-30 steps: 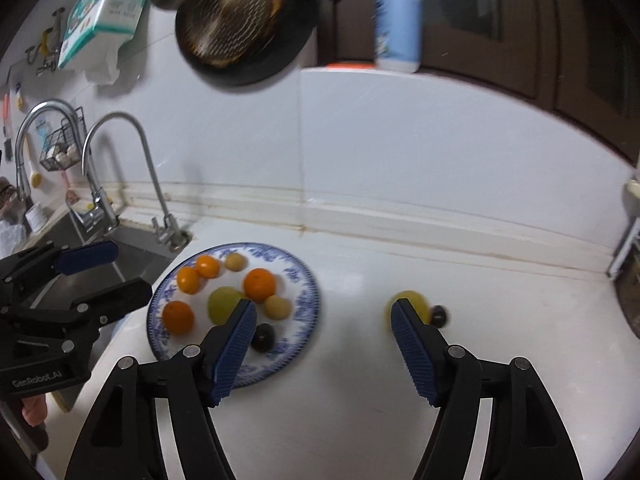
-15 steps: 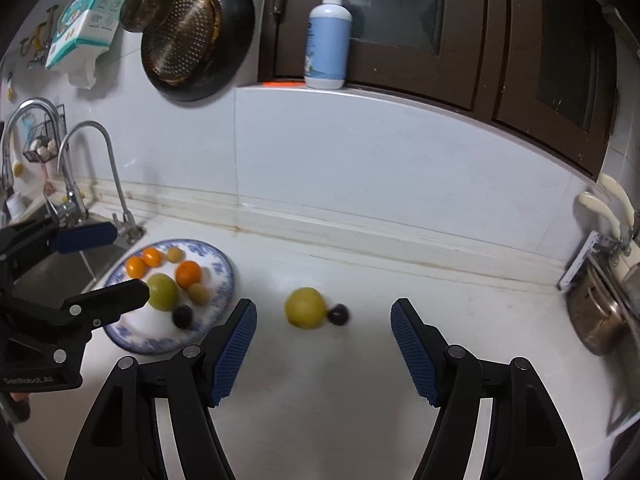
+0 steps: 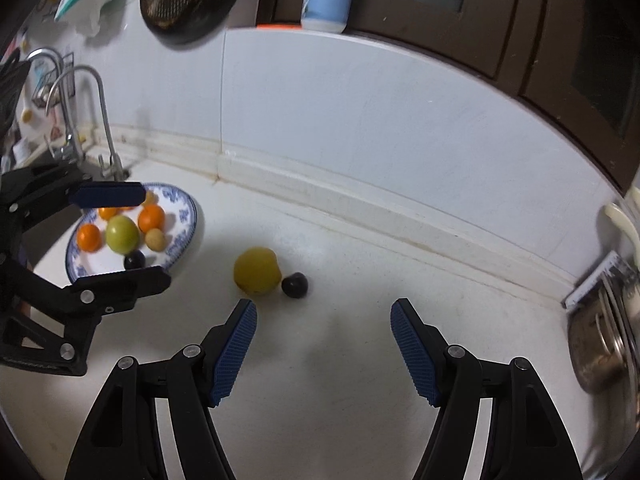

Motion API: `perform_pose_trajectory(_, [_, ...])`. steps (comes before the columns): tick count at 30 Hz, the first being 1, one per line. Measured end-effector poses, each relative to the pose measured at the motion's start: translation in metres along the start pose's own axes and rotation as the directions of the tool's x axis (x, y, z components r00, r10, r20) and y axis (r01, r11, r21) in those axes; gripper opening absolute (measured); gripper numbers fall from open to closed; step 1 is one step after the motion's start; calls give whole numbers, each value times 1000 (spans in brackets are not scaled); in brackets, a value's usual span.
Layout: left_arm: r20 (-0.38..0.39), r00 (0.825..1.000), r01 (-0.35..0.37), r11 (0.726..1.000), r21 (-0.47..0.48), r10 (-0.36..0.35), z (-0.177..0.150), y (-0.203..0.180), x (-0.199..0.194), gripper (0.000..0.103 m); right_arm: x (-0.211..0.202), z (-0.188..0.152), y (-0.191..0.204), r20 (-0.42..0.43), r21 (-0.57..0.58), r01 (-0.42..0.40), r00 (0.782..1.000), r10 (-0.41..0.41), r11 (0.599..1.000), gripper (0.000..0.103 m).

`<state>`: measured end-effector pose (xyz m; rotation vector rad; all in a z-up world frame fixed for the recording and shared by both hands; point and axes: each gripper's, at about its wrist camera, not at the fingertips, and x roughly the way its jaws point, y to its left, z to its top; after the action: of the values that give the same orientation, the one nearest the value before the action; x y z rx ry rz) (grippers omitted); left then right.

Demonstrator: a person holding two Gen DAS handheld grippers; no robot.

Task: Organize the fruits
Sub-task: 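Withdraw both open tools toward the yellow fruit and dark plum, then grasp the yellow round fruit with the left tool while the right tool grasps the dark plum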

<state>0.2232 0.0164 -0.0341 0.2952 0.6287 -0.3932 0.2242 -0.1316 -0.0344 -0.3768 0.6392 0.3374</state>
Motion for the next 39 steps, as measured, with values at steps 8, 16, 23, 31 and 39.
perform_pose_trajectory(8, [-68, 997, 30, 999, 27, -28, -1, 9, 42, 67, 42, -2, 0, -46, -121, -60, 997, 55, 991, 65])
perform_pose_trajectory(16, [-120, 991, 59, 998, 33, -54, -3, 10, 74, 62, 73, -4, -4, -83, -149, -135, 989, 124, 980, 58])
perform_pose_trajectory(23, [-154, 986, 69, 998, 15, -66, 0, 10, 97, 59, 89, -3, -11, -100, -145, -175, 982, 162, 974, 55])
perform_pose_trajectory(31, [-193, 978, 81, 997, -16, -82, 0, 13, 116, 53, 101, -6, -15, -109, -130, -198, 977, 184, 972, 53])
perform_pose_trajectory(39, [-199, 977, 57, 996, -75, -71, -1, 19, 109, 48, 109, -2, -15, -104, -116, -227, 971, 215, 967, 53])
